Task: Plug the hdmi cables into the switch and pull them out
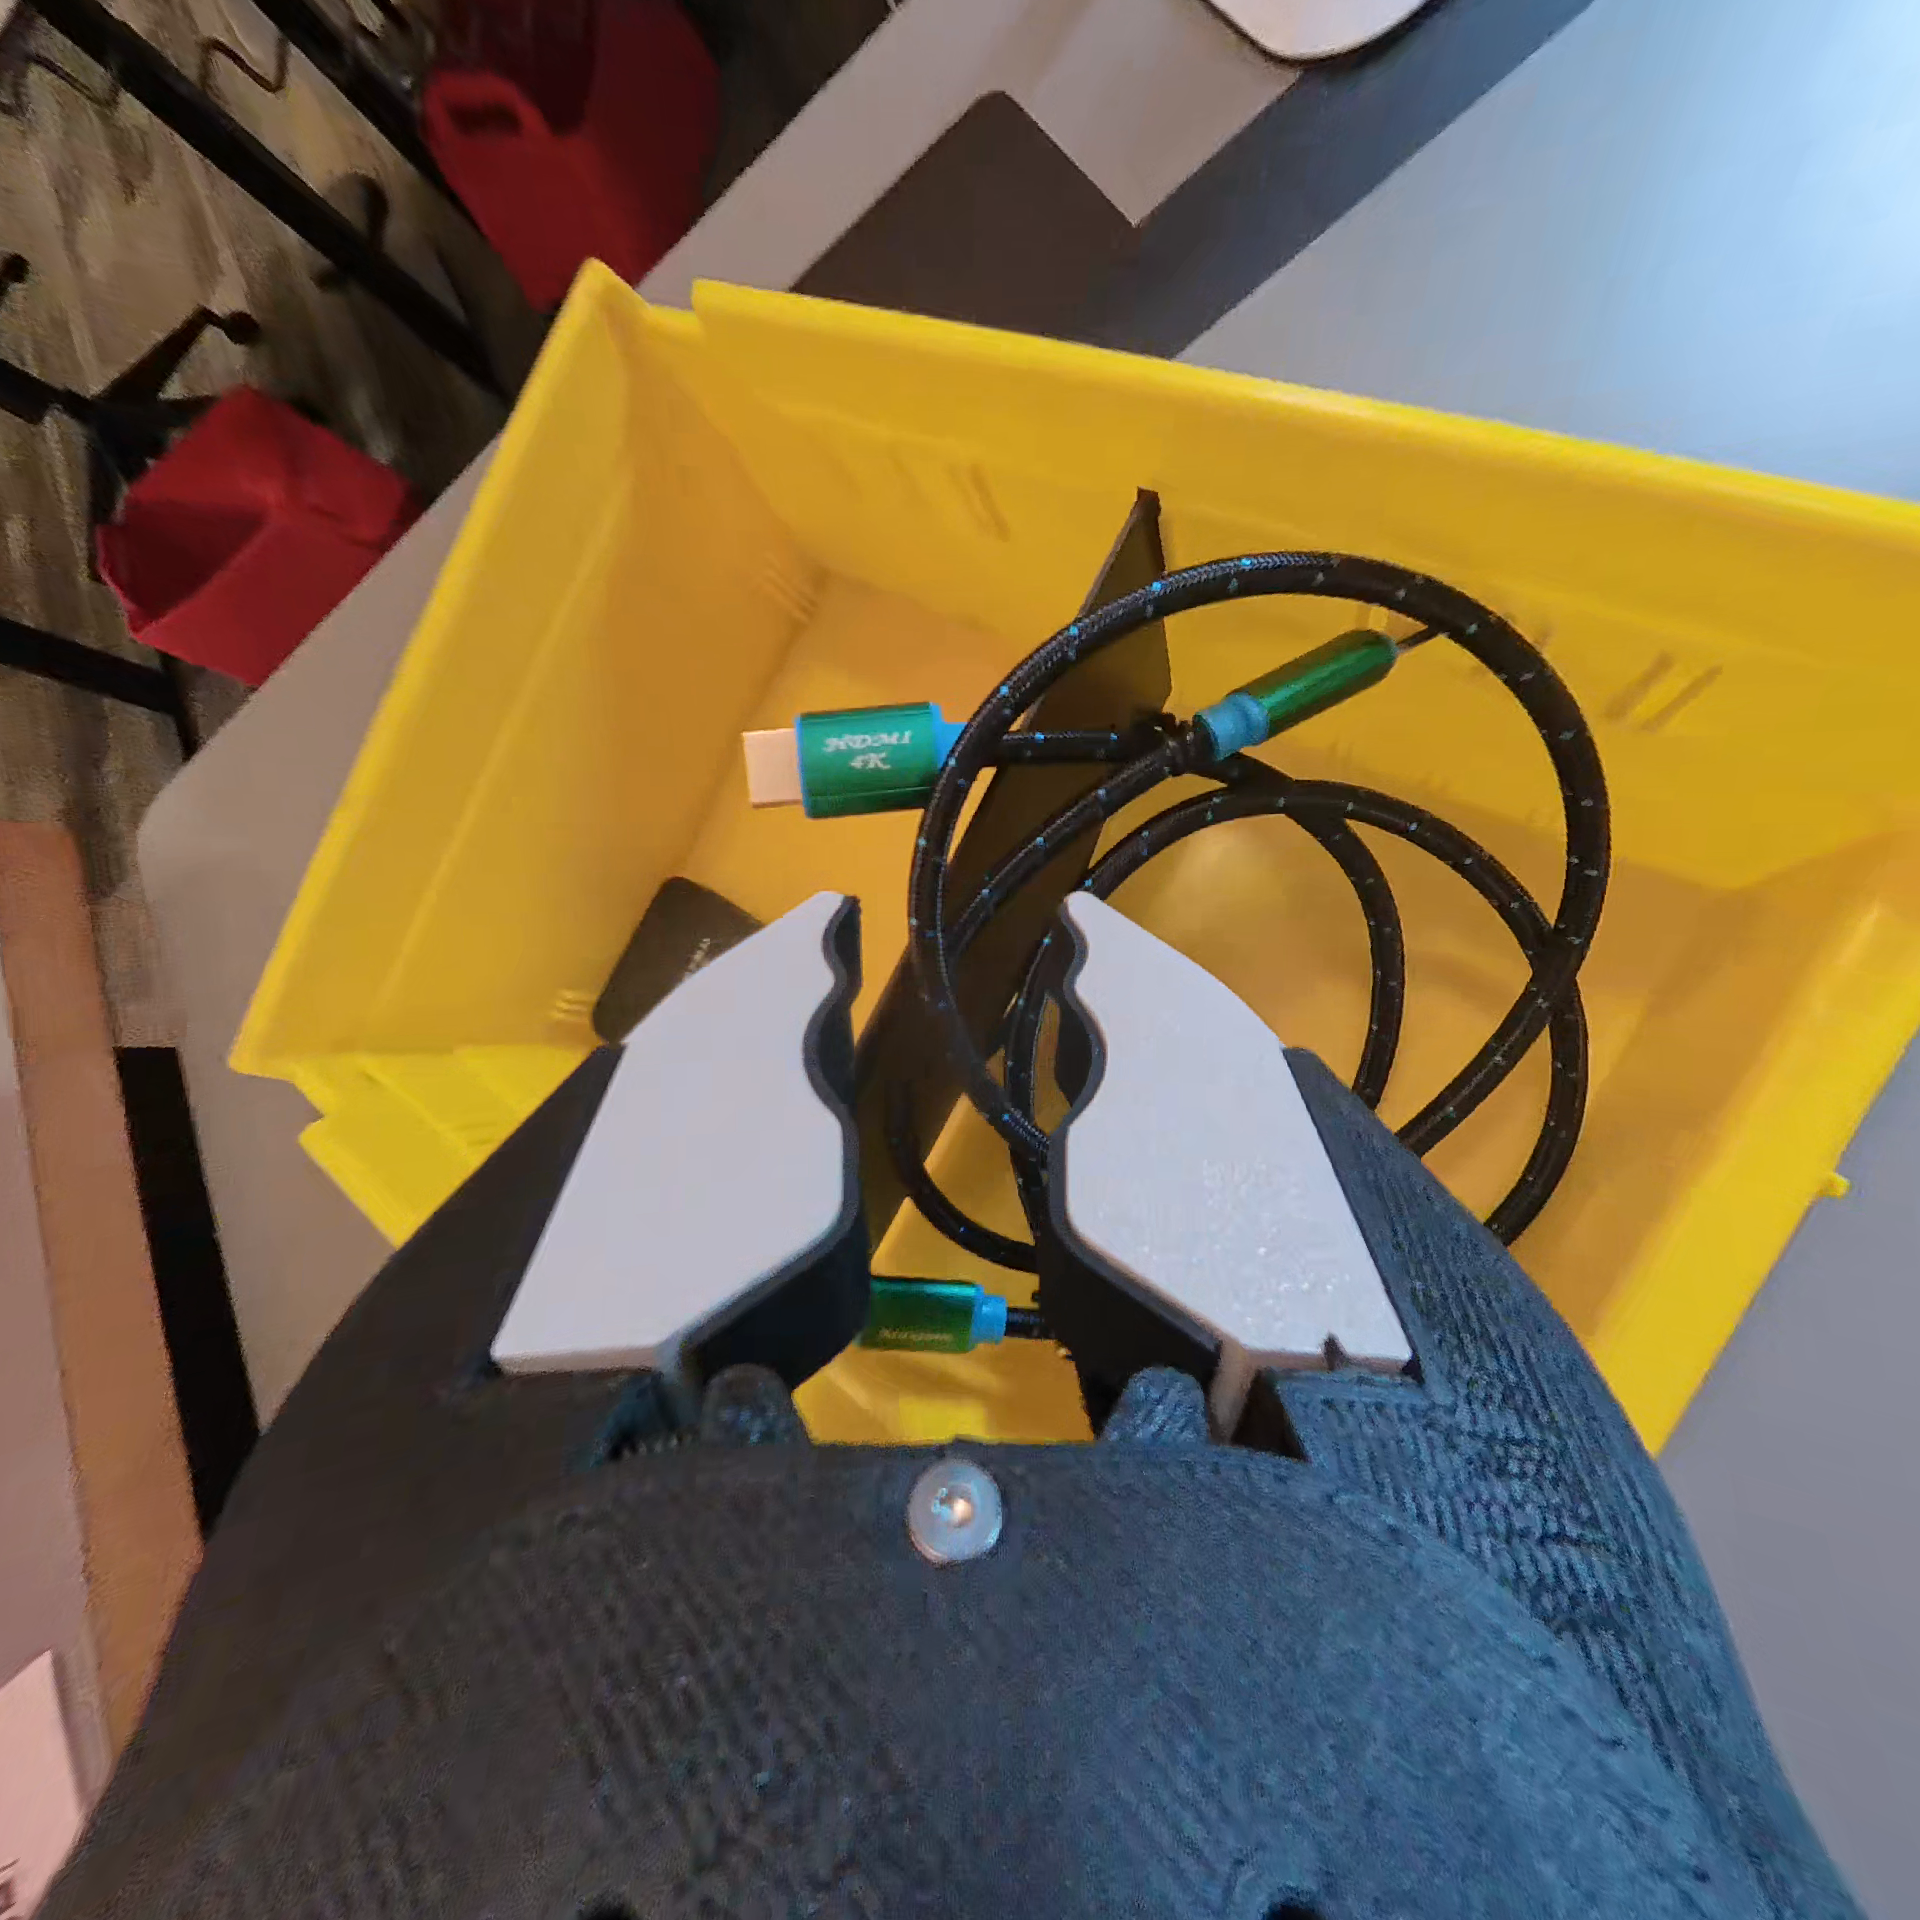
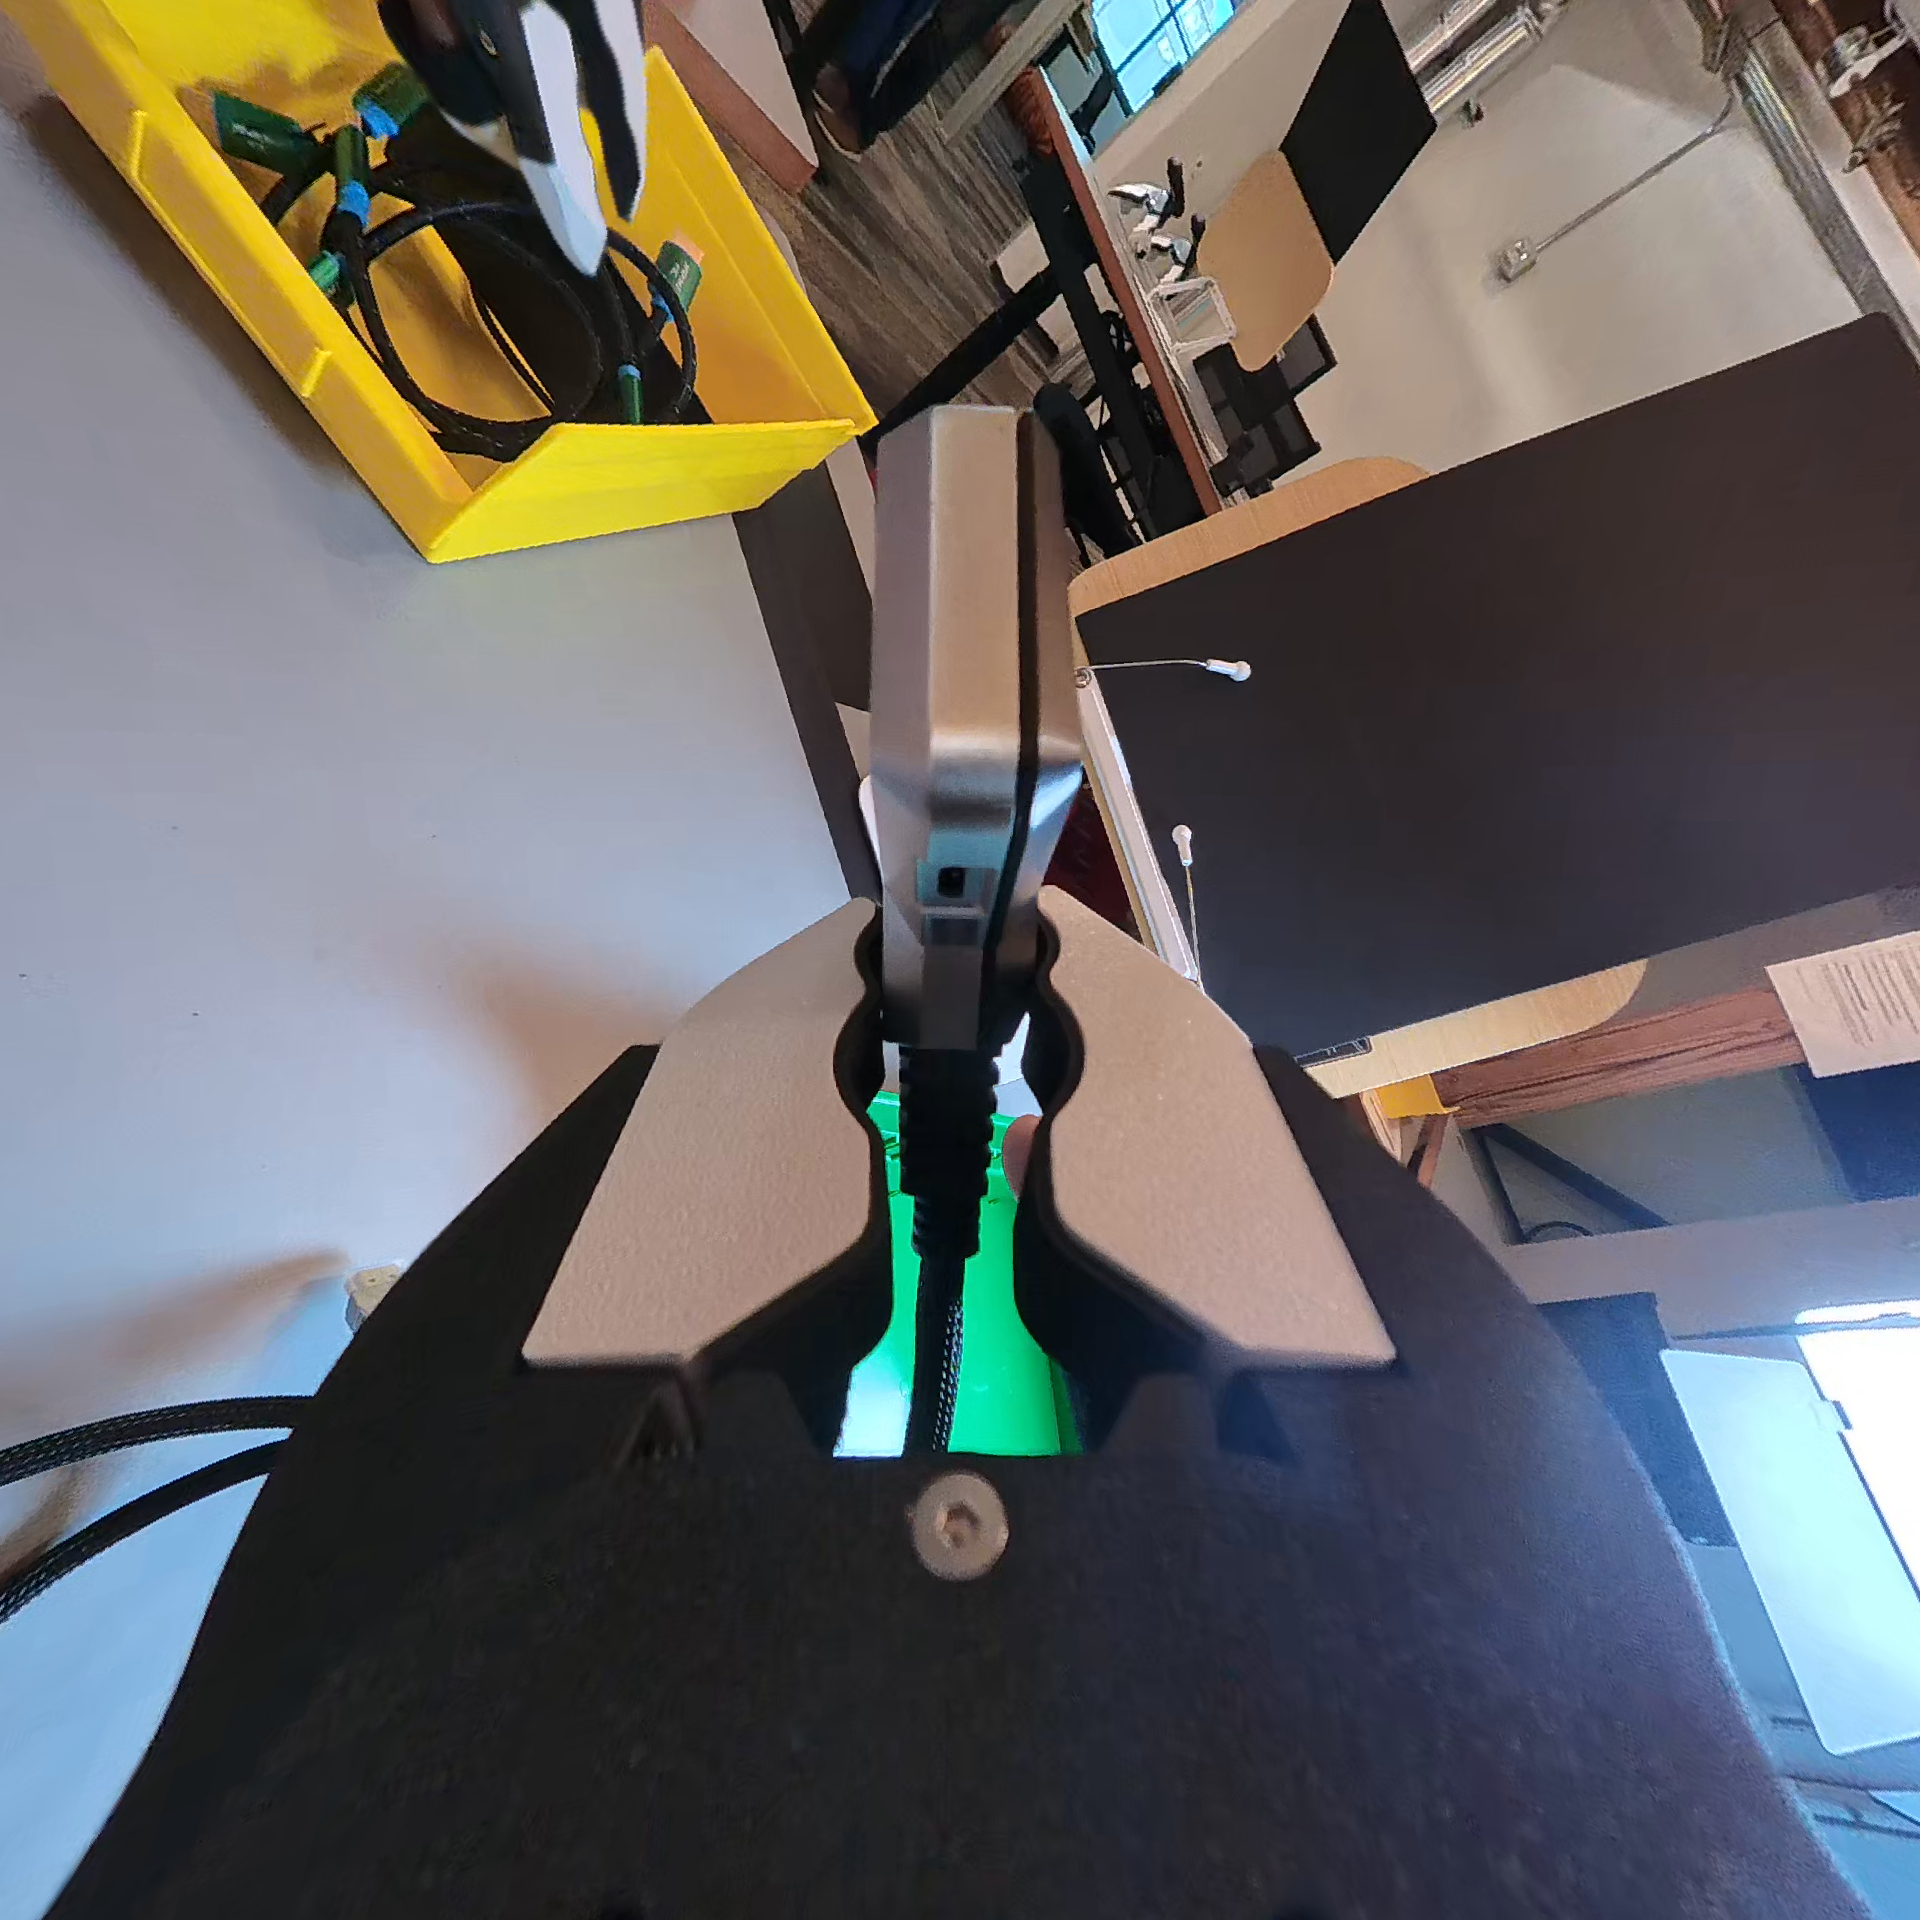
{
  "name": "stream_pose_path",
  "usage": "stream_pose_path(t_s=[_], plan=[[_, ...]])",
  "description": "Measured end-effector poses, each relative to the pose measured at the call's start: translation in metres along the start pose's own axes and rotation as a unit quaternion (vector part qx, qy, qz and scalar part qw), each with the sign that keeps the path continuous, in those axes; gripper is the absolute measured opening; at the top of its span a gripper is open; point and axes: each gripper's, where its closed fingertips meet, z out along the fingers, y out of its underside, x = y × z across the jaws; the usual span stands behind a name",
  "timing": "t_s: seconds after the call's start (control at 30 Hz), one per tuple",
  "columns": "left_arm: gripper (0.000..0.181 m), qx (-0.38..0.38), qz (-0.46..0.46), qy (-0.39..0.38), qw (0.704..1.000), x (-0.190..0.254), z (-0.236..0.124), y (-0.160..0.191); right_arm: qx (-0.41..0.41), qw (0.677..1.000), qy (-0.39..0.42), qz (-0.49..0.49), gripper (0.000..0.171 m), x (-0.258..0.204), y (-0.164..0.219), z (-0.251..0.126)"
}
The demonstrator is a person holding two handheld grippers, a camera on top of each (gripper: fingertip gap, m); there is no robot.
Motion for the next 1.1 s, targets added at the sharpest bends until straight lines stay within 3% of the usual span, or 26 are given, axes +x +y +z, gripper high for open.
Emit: stream_pose_path(t_s=[0.2, 0.57, 0.8, 0.97, 1.1], plan=[[0.018, -0.006, 0.001, -0.002, 1.000, 0.001, 0.012, 0.003, -0.001, 1.000, -0.003, -0.003, 0.023, -0.002, 0.001, 0.001], [0.007, 0.080, 0.011, -0.008, 0.997, -0.008, -0.058, -0.029, 0.002, 1.000, -0.002, 0.001, 0.023, 0.001, 0.001, -0.002], [0.007, 0.103, 0.009, -0.012, 0.995, -0.011, -0.075, -0.034, -0.002, 1.000, -0.002, -0.003, 0.023, -0.001, 0.002, 0.000], [0.007, 0.226, 0.004, 0.005, 0.974, -0.001, -0.132, -0.074, 0.002, 1.000, 0.005, 0.007, 0.023, 0.006, 0.004, -0.004], [0.007, 0.339, 0.013, 0.094, 0.936, 0.040, -0.183, -0.111, 0.006, 1.000, 0.009, 0.009, 0.023, 0.009, 0.003, -0.008]])
